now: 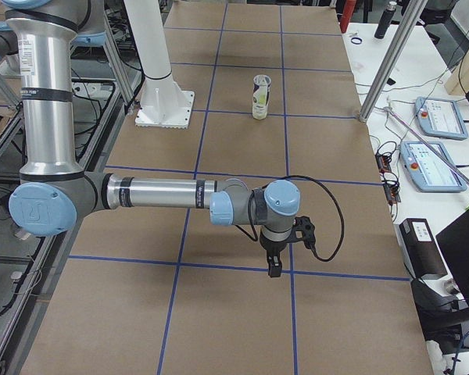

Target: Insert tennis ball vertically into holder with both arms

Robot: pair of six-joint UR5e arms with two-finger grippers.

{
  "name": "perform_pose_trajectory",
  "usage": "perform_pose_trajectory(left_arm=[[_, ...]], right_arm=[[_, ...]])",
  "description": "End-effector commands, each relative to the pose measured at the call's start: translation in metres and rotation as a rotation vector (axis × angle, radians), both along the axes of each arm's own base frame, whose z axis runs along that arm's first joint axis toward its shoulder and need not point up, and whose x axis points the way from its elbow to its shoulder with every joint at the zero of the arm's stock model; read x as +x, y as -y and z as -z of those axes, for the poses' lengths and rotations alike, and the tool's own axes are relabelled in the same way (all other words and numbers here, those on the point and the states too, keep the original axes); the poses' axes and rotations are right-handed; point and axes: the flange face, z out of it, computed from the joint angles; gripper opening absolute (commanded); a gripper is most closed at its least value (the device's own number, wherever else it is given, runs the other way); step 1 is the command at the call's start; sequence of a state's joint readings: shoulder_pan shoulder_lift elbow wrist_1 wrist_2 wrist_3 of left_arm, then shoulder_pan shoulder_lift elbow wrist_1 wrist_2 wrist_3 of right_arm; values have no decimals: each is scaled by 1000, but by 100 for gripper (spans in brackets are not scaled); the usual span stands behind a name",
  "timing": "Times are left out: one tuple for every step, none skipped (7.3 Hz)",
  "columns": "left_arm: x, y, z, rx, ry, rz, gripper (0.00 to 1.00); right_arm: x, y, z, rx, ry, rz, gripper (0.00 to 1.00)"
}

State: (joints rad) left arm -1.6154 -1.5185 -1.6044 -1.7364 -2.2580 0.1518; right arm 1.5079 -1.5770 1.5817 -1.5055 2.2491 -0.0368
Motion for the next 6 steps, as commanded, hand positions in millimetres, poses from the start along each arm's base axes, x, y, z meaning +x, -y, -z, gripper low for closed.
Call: perform_pose_trajectory(left_arm=[[1, 1, 2, 3, 0, -3, 100], [4, 2, 2, 4, 0, -10, 100], [9, 2, 1, 2, 0, -18, 100], [9, 2, 0, -1, 0, -18, 100], [10, 2, 1, 0, 0, -20, 100], [10, 2, 1, 1, 0, -21, 100]], right_arm=[[0, 0, -1, -3, 0, 0, 100], [0, 0, -1, -1, 0, 0, 100], [0, 0, -1, 0, 0, 1, 100], [0, 0, -1, -1, 0, 0, 100], [0, 0, -1, -1, 0, 0, 100], [0, 0, -1, -1, 1, 0, 100]])
